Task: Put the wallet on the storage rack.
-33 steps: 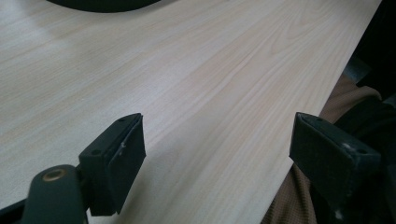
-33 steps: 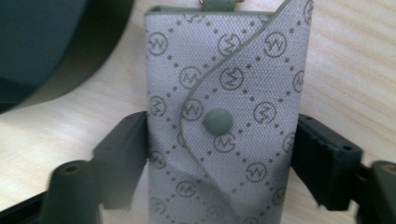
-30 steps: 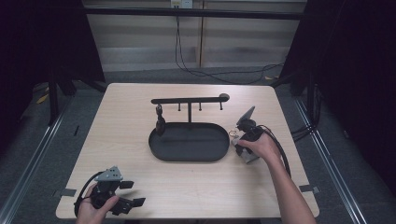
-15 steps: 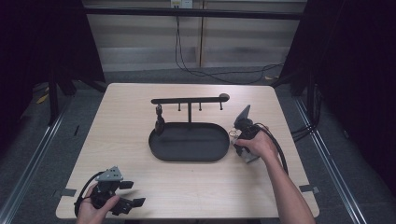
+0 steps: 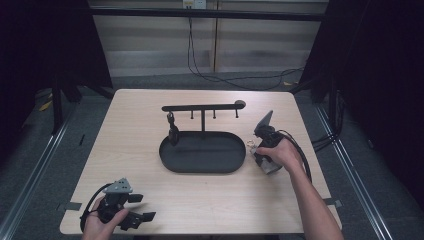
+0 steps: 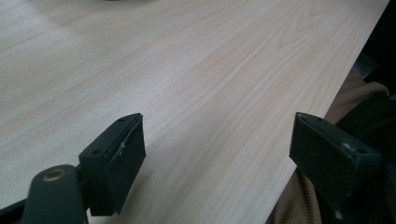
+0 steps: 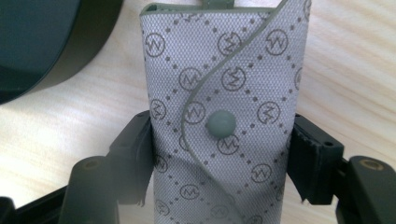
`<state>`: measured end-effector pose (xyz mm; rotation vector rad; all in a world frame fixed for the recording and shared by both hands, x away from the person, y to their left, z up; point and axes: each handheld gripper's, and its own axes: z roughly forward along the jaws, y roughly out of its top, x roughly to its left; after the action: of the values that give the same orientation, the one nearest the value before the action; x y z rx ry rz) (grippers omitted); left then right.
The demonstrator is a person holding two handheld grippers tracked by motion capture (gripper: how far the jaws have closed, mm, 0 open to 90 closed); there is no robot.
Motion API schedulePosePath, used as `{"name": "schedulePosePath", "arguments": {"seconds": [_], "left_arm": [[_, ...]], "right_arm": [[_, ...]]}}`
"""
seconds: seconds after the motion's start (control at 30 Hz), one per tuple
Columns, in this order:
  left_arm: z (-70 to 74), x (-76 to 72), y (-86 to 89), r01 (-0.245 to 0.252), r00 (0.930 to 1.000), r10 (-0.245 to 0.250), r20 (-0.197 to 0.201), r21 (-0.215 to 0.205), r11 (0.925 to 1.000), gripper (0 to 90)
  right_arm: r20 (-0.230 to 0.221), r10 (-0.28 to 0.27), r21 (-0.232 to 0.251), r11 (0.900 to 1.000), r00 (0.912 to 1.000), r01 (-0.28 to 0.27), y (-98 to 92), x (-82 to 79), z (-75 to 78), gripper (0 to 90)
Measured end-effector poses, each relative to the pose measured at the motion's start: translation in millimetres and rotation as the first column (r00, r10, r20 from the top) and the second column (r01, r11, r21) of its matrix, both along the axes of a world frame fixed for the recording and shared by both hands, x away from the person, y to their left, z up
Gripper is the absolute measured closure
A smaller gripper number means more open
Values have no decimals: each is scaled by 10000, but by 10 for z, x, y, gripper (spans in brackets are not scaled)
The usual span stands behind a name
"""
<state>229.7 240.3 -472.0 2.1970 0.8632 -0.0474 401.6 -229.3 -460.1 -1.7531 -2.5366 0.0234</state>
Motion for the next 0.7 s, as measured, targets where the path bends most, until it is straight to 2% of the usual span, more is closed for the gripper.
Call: {"name": "schedulePosePath", "arguments": {"seconds": [0.1,0.27,0.3,0.6,0.63,0.7], "left_arm": [[7,-3,10,5,10000,-5,-18,-78,10000,182],[4,-3,7,-8,10000,8,-5,-79,10000,182],[7,-3,9,0,10000,0,-10,-69,10000,182],[1,-4,7,-50,10000,49,-45,-59,10000,183],[2,-2,7,-60,10000,60,-22,-41,10000,182],[1,-3,5,-51,10000,51,-14,-43,10000,182]], "right_arm": [[143,52,73,10000,9999,-53,4,5,145,327],[173,124,-22,9999,9998,-124,15,3,240,328],[291,58,231,9997,9996,-65,5,1,273,328],[349,-64,355,9994,9994,52,-81,-19,327,328],[349,9,200,9998,9994,-16,-96,-24,354,328],[378,7,208,9998,9993,-15,-104,-24,400,328]]}}
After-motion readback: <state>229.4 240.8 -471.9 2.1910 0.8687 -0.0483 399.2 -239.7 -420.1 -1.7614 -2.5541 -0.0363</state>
